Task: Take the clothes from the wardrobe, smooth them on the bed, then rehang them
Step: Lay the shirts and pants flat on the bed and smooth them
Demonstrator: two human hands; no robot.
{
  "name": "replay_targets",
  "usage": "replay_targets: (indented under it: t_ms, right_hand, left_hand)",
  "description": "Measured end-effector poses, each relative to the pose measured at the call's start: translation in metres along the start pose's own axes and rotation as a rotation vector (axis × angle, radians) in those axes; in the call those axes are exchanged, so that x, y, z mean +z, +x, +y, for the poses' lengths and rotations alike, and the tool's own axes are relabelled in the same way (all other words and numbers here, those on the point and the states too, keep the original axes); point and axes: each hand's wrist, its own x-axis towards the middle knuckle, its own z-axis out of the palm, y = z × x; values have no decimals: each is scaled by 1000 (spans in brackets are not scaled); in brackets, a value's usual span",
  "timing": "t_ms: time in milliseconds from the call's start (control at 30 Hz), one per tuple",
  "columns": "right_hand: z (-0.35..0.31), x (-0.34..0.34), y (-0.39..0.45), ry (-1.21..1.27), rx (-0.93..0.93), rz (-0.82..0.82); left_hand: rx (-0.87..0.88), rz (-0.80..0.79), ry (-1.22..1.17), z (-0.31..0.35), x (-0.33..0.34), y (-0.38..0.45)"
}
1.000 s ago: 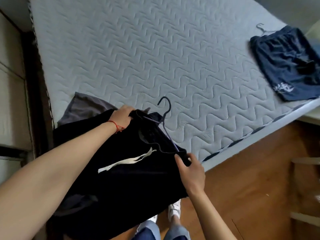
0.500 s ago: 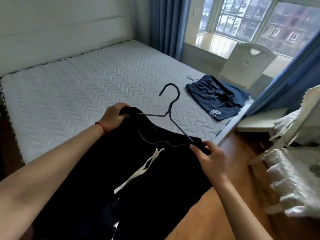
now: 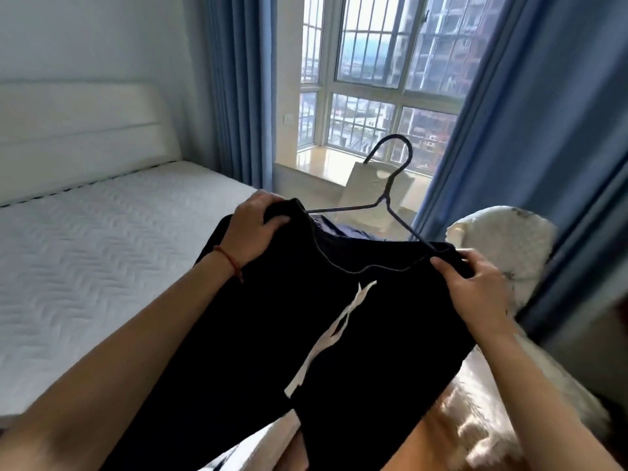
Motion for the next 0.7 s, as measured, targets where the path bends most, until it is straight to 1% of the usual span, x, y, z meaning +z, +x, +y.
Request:
replay_targets:
  t_ms: [133,267,467,700]
  right_hand:
    - [21,-33,57,-3,-26,21]
    - [28,-30,96,2,-75,-41]
    - [29,27,162,21,-137,-112]
    - [25,127,264,-23,-191,-199]
  left_hand:
    - [-8,64,-14,38,41,16]
    - [-88,117,-16,37,63,21]
    - [-183,200,-2,0,86,48]
    - [-261,261,-13,-81,120,135]
